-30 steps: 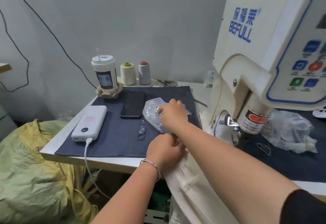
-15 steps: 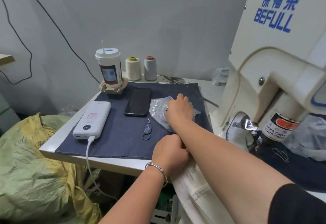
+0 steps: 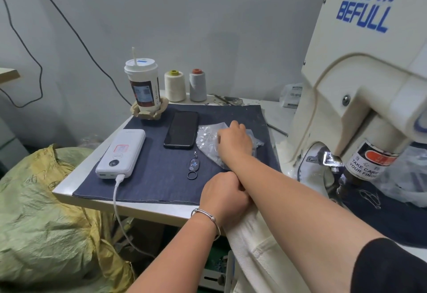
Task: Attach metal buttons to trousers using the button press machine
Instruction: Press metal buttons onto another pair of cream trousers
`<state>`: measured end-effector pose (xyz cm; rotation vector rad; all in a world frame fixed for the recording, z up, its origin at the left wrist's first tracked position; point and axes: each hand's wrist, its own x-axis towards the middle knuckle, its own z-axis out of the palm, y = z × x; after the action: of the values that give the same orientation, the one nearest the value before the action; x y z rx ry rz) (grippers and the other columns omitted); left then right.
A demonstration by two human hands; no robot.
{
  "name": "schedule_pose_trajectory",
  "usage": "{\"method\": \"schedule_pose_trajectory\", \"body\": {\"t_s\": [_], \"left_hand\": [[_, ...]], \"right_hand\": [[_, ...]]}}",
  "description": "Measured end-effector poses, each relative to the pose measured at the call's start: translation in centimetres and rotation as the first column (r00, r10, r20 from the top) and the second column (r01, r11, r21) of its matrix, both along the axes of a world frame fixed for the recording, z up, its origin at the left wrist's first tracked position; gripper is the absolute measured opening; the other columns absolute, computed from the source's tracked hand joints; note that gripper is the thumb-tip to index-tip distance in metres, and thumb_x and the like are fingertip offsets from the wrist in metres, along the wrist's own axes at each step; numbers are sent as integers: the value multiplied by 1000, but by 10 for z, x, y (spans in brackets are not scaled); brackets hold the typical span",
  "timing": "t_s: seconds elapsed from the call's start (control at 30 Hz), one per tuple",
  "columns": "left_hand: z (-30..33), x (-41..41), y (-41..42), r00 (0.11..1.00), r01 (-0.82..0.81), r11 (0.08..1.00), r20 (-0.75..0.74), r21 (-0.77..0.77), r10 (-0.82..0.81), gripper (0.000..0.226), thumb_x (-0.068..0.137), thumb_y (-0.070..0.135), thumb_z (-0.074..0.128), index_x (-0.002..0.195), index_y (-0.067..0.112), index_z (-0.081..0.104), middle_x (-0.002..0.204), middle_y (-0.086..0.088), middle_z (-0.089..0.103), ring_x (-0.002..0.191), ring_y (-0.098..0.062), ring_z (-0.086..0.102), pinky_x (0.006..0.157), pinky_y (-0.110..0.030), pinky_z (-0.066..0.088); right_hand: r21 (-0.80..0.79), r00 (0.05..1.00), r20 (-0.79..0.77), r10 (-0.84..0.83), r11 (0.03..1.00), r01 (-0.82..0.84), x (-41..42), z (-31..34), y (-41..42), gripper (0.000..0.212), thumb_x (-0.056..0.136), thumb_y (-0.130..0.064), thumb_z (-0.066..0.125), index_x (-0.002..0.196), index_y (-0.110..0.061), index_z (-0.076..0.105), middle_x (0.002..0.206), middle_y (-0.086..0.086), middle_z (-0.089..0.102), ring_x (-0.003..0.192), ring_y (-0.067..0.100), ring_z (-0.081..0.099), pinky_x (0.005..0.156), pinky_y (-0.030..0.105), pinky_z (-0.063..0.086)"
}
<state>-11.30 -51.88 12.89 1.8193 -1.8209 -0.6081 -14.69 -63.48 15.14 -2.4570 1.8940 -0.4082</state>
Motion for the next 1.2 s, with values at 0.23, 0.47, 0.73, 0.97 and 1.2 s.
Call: {"method": "schedule_pose_trajectory", "body": {"t_s": [0.23,0.47,0.73,0.97,1.2], "left_hand": [[0,-2,4,999,-25,998,-40,-56,23,42,76,36,55,51,12,30,48,-4,38,52,-23,31,48,-34,24],[1,-5,4,995,-86,996,47,-13,86,33,85,16,55,57,13,40,60,-8,51,60,-33,44,48,-35,23],[0,-10,5,999,-47,993,-8,-112,47,51,78,59,48,49,18,36,42,5,36,45,-11,32,49,-34,26],[-7,-8,5,994,-110,985,-24,-134,108,57,90,43,62,49,17,32,43,6,37,49,-16,36,54,-33,28],[-7,-10,4,992,-127,985,-30,-116,125,53,88,45,61,50,20,33,46,6,35,51,-16,35,56,-35,29]], "right_hand": [[-161,996,91,1,987,14,-8,11,11,19,94,-8,47,109,-12,58,124,6,43,111,26,39,78,31,32],[-291,979,129,161,949,-117,-42,47,86,16,96,-13,46,109,-11,56,131,2,40,111,23,38,79,26,32],[-404,929,42,369,856,-322,-197,41,208,6,87,-15,57,85,-12,62,112,7,61,94,22,57,73,32,50],[-244,991,-131,-16,970,-17,-329,12,153,10,82,-14,73,86,-6,69,118,11,60,103,30,60,80,38,52],[-195,1000,2,28,980,-27,-347,-22,115,18,98,-22,49,104,-9,59,116,2,47,108,20,44,89,28,42]]}}
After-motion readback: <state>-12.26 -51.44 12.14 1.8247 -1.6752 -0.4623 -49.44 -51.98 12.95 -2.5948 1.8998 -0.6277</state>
